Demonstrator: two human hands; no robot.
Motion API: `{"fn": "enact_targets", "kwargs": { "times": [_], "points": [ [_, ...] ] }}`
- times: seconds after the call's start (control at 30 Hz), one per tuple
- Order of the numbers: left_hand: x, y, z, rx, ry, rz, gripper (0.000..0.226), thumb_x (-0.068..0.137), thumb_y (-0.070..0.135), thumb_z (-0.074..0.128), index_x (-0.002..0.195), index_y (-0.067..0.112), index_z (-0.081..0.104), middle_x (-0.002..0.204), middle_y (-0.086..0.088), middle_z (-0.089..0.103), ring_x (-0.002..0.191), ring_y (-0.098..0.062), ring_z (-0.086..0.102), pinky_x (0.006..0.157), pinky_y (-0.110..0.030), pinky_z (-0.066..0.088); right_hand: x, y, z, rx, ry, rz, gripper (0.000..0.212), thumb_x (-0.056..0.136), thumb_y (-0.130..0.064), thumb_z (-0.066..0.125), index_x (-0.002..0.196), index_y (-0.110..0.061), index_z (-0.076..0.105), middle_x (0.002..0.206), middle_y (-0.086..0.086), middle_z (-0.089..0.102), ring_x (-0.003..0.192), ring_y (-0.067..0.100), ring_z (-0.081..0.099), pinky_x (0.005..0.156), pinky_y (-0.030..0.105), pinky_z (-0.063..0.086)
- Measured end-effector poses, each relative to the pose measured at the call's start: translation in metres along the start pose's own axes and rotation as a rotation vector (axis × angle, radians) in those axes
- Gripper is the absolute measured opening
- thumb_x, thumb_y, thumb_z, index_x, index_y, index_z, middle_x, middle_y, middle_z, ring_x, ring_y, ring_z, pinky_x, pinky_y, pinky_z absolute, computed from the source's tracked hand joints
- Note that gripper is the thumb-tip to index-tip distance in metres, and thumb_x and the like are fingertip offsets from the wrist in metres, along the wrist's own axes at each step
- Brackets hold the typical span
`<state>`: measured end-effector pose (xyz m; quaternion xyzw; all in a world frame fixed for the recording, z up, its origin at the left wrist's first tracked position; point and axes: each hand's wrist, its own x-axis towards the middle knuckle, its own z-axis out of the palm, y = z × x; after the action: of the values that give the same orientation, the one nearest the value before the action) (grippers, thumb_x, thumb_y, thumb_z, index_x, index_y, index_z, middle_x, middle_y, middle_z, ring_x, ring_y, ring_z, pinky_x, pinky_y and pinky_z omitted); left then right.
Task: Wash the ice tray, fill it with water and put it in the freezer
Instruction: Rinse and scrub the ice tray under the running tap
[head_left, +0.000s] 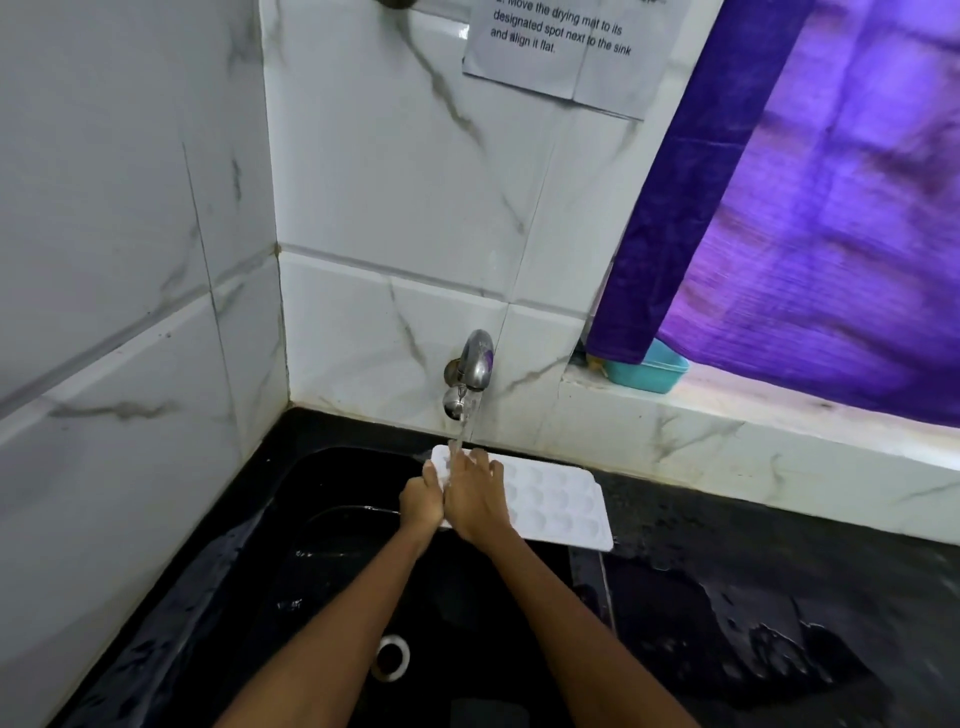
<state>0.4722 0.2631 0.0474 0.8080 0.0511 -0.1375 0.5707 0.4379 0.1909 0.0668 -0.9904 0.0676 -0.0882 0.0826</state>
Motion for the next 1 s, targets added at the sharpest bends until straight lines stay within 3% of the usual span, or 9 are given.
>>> {"fn": "enact_targets", "kwargs": {
  "times": [0.07, 0.2, 0.33, 0.43, 0.53, 0.63, 0.8, 0.93, 1.0],
  "points": [
    [0.0, 0.003, -0.004, 0.034, 0.015, -0.002, 0.056, 0.104, 0.025, 0.025, 0.111, -0.017, 0.062, 0.116, -0.035, 0.062, 0.114, -0.041, 0.057, 0.096, -0.036, 0.043, 0.005, 0.007, -0.006, -0.04, -0.109, -0.041, 0.053, 0.088, -0.025, 0.036, 0.139, -0.01, 0.032, 0.13, 0.006, 0.056, 0.123, 0.029, 0.04, 0.097, 0.042, 0.028],
    [0.0, 0.007, -0.007, 0.065, 0.007, 0.008, 0.053, 0.104, 0.024, 0.027, 0.113, -0.015, 0.062, 0.119, -0.033, 0.061, 0.116, -0.04, 0.056, 0.096, -0.035, 0.042, 0.012, 0.015, -0.015, -0.364, -0.044, -0.079, 0.047, 0.079, -0.03, 0.056, 0.123, -0.012, 0.054, 0.102, 0.0, 0.07, 0.104, 0.023, 0.057, 0.094, 0.043, 0.024],
    [-0.002, 0.004, -0.009, 0.016, 0.044, -0.053, 0.061, 0.103, 0.033, 0.027, 0.107, -0.015, 0.065, 0.113, -0.031, 0.064, 0.112, -0.04, 0.059, 0.096, -0.037, 0.043, 0.015, 0.004, -0.011, -0.061, -0.124, -0.07, 0.054, 0.083, -0.03, 0.037, 0.134, -0.012, 0.041, 0.128, 0.005, 0.056, 0.122, 0.029, 0.043, 0.1, 0.044, 0.026],
    [-0.006, -0.001, -0.015, -0.003, 0.032, -0.078, 0.069, 0.097, 0.049, 0.038, 0.096, -0.013, 0.068, 0.097, -0.026, 0.068, 0.102, -0.037, 0.064, 0.084, -0.033, 0.046, 0.015, 0.008, -0.01, -0.256, -0.065, -0.167, 0.04, 0.089, -0.026, 0.042, 0.127, -0.014, 0.05, 0.127, 0.006, 0.058, 0.116, 0.029, 0.051, 0.104, 0.049, 0.028],
    [-0.008, -0.006, -0.014, -0.031, 0.023, -0.071, 0.065, 0.094, 0.049, 0.046, 0.09, -0.011, 0.068, 0.094, -0.024, 0.071, 0.094, -0.037, 0.066, 0.076, -0.034, 0.048, 0.008, -0.001, -0.001, -0.023, -0.068, -0.119, 0.049, 0.084, -0.028, 0.036, 0.13, -0.013, 0.046, 0.123, 0.008, 0.06, 0.12, 0.029, 0.048, 0.108, 0.047, 0.025],
    [-0.009, -0.013, -0.021, -0.006, 0.071, -0.11, 0.063, 0.096, 0.047, 0.042, 0.096, -0.011, 0.068, 0.102, -0.026, 0.07, 0.099, -0.039, 0.065, 0.086, -0.037, 0.05, 0.003, -0.007, -0.002, 0.212, -0.122, -0.136, 0.051, 0.079, -0.023, 0.036, 0.127, -0.01, 0.05, 0.125, 0.01, 0.059, 0.121, 0.031, 0.047, 0.098, 0.041, 0.036],
    [-0.009, -0.012, -0.025, -0.013, 0.09, -0.073, 0.06, 0.097, 0.043, 0.043, 0.101, -0.011, 0.067, 0.106, -0.028, 0.068, 0.102, -0.041, 0.063, 0.088, -0.039, 0.05, -0.007, 0.001, 0.003, -0.043, -0.142, 0.142, 0.028, 0.08, -0.032, 0.048, 0.085, -0.02, 0.072, 0.102, 0.013, 0.065, 0.11, 0.036, 0.054, 0.071, 0.045, 0.051],
    [-0.015, -0.015, -0.025, -0.001, 0.126, -0.093, 0.06, 0.098, 0.042, 0.042, 0.104, -0.012, 0.066, 0.109, -0.029, 0.067, 0.106, -0.042, 0.061, 0.091, -0.038, 0.047, -0.006, 0.008, 0.003, -0.027, -0.144, 0.093, 0.064, 0.082, -0.054, 0.02, 0.12, -0.024, 0.061, 0.14, 0.016, 0.036, 0.14, 0.036, 0.014, 0.105, 0.051, 0.027],
    [-0.019, -0.017, -0.025, 0.011, 0.129, -0.096, 0.061, 0.098, 0.043, 0.041, 0.104, -0.012, 0.066, 0.109, -0.028, 0.067, 0.106, -0.042, 0.061, 0.091, -0.039, 0.047, -0.005, 0.015, 0.001, -0.008, -0.146, 0.004, 0.085, 0.071, -0.063, 0.005, 0.121, -0.022, 0.061, 0.14, 0.02, 0.036, 0.141, 0.038, 0.016, 0.105, 0.05, 0.023]
  ]
}}
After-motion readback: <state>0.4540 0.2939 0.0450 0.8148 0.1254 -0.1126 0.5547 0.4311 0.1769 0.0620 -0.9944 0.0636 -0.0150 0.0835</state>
